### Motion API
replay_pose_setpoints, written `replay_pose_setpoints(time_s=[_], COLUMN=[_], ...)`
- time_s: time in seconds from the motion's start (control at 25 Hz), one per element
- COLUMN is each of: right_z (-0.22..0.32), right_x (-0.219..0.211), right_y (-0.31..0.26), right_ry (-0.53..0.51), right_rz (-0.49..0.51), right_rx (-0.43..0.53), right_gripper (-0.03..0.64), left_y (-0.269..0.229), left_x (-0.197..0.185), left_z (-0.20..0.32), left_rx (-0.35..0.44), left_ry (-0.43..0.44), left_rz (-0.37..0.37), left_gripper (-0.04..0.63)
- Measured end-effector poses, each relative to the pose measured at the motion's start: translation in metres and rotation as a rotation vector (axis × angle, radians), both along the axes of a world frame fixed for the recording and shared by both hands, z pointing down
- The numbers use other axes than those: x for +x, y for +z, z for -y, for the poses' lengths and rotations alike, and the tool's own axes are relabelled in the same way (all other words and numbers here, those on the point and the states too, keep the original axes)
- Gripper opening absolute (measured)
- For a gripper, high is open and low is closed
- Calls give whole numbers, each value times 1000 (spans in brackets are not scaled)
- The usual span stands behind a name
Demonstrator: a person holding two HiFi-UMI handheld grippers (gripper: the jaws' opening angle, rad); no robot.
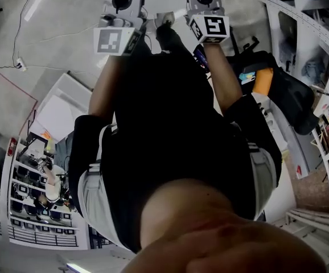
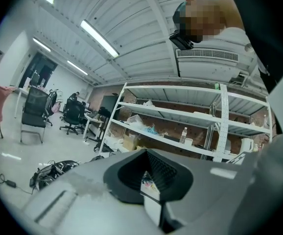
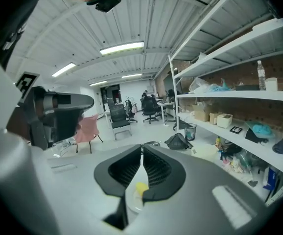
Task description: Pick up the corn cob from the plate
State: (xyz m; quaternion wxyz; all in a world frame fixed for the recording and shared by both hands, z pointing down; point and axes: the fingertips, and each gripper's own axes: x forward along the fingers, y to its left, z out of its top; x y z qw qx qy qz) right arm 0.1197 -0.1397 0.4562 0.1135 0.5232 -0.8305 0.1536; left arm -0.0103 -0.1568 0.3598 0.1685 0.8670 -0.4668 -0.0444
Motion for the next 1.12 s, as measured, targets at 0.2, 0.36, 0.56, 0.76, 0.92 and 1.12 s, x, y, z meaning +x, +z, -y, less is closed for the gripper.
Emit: replay_pose_setpoints(time_s=[0.2,0.36,0.56,0.76,0.92,1.12], right_z=[6,12,16,17,17,18], right_x=[-6,-9,-11,-12,-15,-17], right_y=[36,65,100,132,159,193], right_ry=[-41,-57,-80,-116,-160,-215], right_rz=[-27,-50,-67,-97,-146,-192], right_rx=[-59,-103,-149,-187,-225,-270], right_gripper=[59,81,87,114,171,218], left_y=[31,46,66,82,96,109], left_x=[3,3,2,3,2,-5], left_z=[2,8,19,30,34,38], left_rx=[-2,-17,-33,-38,-52,-68], left_ry=[1,-5,-10,-21,-11,-32], left_rz=[-15,-16,-18,-29,-25,-31], left_gripper=[0,0,0,1,2,2])
